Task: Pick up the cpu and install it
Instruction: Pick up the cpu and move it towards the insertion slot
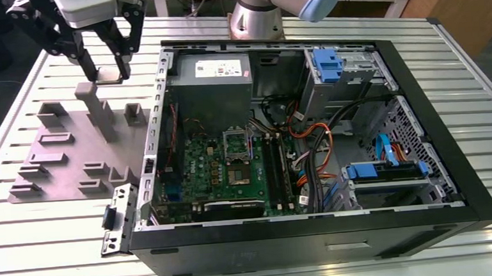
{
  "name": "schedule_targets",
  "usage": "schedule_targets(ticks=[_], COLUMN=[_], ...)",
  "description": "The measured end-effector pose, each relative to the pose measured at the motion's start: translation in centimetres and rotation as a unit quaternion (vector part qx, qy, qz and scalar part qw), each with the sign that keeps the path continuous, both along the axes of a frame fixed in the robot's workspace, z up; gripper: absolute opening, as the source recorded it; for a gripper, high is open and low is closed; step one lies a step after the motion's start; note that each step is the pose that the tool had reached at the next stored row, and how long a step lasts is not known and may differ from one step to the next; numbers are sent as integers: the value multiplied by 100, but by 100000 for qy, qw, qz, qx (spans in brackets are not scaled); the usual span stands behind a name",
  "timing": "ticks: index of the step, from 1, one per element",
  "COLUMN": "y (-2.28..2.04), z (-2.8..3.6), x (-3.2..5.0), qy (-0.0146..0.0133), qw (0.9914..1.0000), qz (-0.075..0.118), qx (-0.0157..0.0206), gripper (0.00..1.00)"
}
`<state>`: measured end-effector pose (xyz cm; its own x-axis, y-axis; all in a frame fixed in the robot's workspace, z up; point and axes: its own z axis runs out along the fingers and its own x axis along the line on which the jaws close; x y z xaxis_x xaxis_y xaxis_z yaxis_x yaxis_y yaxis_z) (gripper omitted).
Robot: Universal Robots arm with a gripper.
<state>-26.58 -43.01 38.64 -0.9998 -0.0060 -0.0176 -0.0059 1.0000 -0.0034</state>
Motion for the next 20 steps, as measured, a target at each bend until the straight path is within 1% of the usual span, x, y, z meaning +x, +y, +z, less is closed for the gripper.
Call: schedule_targets(ticks=[19,20], y=[0,0], z=[0,0], x=[53,65], qy=[-1,-4], qw=[100000,100000], qz=[1,1], qx=[-1,3], gripper=[47,47])
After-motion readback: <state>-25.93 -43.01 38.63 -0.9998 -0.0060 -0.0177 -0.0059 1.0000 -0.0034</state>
